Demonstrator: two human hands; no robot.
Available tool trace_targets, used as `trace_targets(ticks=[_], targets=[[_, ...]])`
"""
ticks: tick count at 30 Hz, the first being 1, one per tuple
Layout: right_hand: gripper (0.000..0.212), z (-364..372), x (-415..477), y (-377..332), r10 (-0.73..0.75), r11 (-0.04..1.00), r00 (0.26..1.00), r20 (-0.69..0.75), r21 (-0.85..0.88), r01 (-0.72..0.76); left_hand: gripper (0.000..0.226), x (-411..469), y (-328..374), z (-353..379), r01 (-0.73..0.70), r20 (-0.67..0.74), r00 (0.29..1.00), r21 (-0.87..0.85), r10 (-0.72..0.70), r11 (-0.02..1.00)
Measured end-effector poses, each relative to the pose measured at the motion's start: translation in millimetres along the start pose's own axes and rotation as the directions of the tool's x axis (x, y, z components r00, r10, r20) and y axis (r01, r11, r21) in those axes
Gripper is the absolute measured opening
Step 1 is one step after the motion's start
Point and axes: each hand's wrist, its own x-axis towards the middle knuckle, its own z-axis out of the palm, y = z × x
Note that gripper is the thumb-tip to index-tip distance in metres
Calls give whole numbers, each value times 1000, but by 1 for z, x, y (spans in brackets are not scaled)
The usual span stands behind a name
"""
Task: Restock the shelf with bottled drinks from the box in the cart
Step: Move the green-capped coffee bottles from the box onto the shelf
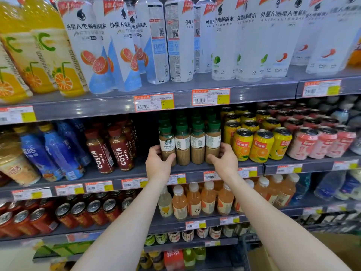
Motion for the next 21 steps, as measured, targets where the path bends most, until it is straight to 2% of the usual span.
trace_targets(ticks=[2, 7, 10, 13, 15, 18, 21], targets=[[70, 1, 2, 0, 14, 1000, 1000, -28, -3, -14, 58, 0, -1, -1, -9, 6, 1000, 19, 9, 1000], [70, -1, 1, -1, 22, 1000, 999, 46, -19, -21, 59, 0, -1, -4, -6, 17, 1000, 52, 5, 999], [70, -1, 0, 0, 2, 998, 999, 43, -58, 1, 61, 1, -1, -4, -9, 26, 1000, 65, 8, 998], [72, -1, 2, -2, 17, 998, 999, 38, -59, -15, 80, 2, 1, -5, -8, 23, 1000, 58, 7, 998], [76, -1, 3, -2, 22, 998, 999, 34, -66, -20, 92, 2, 8, -6, -29, -37, 999, 52, 31, 998], [84, 1, -2, -4, -10, 997, 999, -34, -80, 7, 81, 3, 26, -9, -209, -160, 961, 127, 228, 970], [76, -1, -9, -15, -175, 969, 966, -190, -206, 135, 65, 7, 49, -10, -364, -175, 893, 261, 415, 894]])
